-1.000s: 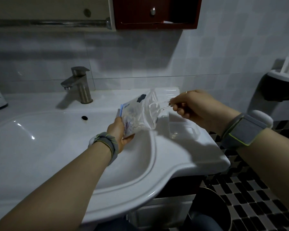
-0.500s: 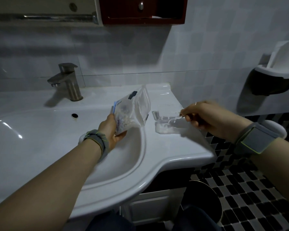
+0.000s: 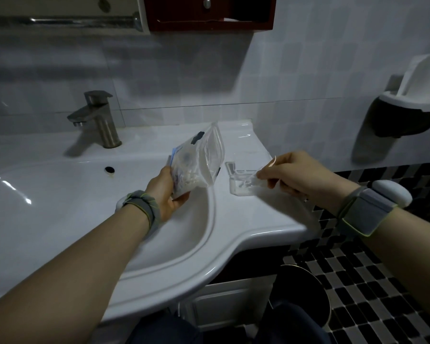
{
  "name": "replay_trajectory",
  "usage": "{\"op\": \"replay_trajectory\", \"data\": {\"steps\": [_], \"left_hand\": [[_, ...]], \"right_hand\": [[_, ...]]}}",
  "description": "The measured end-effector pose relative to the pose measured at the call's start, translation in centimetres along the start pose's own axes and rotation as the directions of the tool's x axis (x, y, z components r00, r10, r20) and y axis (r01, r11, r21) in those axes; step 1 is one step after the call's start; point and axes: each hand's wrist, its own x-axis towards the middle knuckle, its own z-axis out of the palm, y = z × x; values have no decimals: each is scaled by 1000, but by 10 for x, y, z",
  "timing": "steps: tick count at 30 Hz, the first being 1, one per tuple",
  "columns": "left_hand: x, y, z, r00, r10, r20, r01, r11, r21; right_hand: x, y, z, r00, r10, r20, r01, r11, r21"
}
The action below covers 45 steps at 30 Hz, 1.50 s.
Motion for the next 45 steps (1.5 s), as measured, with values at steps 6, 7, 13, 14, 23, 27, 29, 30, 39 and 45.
{"op": "replay_trajectory", "data": {"steps": [6, 7, 13, 14, 23, 27, 29, 30, 39, 45], "left_hand": [[-7, 1, 9, 1000, 5, 27, -5, 1000, 3], [-9, 1, 11, 999, 3, 37, -4, 1000, 3], [-17, 3, 22, 992, 11, 126, -8, 1000, -28], [-18, 3, 24, 990, 12, 144, -6, 999, -39], [-31, -1, 36, 968, -6, 251, 18, 999, -43], [-34, -3, 40, 963, -2, 269, 15, 999, -46], [-36, -3, 42, 961, -10, 275, 27, 998, -57], [-37, -3, 42, 960, -15, 279, 34, 997, -66], [-34, -5, 42, 945, -30, 326, 65, 993, -95], [-31, -5, 43, 949, -42, 314, 77, 992, -98]], "right_hand": [[5, 14, 7, 984, -121, -133, 103, 986, -129], [6, 16, 8, 977, -141, -161, 118, 982, -144], [5, 26, 17, 928, -289, -235, 213, 930, -301], [4, 27, 17, 920, -305, -247, 212, 916, -340], [4, 27, 22, 863, -393, -318, 216, 856, -470], [4, 24, 22, 878, -376, -295, 218, 865, -452], [6, 22, 22, 883, -373, -287, 215, 863, -458], [6, 20, 22, 882, -375, -286, 217, 862, -459], [8, 18, 22, 860, -402, -315, 253, 871, -421], [16, 30, 24, 854, -392, -344, 191, 849, -493]]}}
